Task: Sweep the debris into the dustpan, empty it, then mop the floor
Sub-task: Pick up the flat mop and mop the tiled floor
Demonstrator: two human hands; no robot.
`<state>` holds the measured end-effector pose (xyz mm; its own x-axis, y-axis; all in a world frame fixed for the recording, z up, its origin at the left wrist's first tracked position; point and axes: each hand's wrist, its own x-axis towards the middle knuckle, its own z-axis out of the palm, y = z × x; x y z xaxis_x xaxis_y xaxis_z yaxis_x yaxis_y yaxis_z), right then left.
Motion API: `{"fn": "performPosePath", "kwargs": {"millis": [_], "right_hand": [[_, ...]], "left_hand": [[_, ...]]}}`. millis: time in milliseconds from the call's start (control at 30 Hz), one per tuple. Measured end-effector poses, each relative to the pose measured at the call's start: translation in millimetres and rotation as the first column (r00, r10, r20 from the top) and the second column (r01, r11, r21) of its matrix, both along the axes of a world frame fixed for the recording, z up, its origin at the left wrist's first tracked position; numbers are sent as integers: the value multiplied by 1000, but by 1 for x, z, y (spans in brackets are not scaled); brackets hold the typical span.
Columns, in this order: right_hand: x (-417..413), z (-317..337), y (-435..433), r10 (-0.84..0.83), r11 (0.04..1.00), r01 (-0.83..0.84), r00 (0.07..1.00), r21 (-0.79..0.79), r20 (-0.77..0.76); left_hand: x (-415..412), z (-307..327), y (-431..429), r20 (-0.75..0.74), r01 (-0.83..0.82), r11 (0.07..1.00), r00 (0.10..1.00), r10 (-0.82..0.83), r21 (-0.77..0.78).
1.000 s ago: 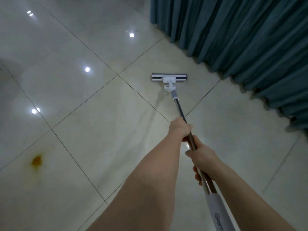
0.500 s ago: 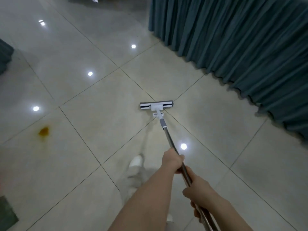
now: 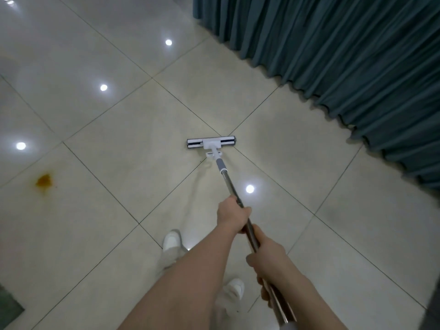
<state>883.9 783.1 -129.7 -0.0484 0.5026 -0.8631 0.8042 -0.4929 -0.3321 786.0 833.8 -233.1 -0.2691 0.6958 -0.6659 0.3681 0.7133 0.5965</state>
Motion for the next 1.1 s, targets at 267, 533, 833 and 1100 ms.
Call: {"fn": "performPosePath", "kwargs": {"millis": [267,533,833,1100], "right_hand": [[-100,-10,67,-169,985,168,985,-33,-23],[-196,-27,142,-191,980,188,980,-58,-52],[-185,-34,-1,-137,990,137,991,-41,5],[-145,-14,-188,-59,997,62,995,-38,77]], "left_hand": [[-93,-14,78,22,25,1000,999,-25,3],[-191,-13,147,118,18,1000,993,-17,-5],[-176,-34,13,164,38,994,986,-21,-99],[-139,-21,-179,221,45,991,975,-16,-127]]}}
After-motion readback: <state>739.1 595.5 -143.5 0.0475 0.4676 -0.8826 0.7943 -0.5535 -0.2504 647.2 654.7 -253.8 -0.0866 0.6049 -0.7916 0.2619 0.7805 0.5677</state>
